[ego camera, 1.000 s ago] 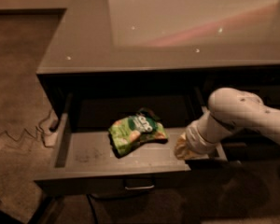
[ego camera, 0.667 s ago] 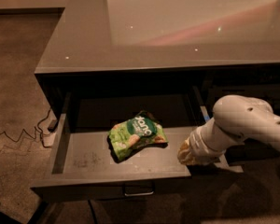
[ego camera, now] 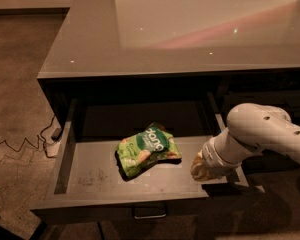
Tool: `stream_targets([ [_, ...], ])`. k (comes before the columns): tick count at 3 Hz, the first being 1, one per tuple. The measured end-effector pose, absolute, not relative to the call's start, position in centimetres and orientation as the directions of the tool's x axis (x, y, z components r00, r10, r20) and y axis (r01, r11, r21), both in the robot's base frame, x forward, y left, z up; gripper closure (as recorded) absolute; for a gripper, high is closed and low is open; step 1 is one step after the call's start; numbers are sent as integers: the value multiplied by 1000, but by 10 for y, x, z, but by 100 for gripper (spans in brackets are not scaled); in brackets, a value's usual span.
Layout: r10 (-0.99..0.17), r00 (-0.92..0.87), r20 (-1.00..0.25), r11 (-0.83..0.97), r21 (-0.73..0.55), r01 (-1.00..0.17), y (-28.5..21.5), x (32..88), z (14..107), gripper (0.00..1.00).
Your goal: Open top drawer
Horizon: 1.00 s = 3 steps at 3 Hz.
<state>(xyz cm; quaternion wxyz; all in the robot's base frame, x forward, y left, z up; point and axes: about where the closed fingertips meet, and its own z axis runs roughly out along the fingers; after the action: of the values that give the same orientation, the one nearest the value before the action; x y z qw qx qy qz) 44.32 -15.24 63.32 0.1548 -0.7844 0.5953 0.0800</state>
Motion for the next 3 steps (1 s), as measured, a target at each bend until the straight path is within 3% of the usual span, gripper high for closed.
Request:
stream_targets([
  [3,-909,279,-310,-243,-148,-959,-152,443,633,12],
])
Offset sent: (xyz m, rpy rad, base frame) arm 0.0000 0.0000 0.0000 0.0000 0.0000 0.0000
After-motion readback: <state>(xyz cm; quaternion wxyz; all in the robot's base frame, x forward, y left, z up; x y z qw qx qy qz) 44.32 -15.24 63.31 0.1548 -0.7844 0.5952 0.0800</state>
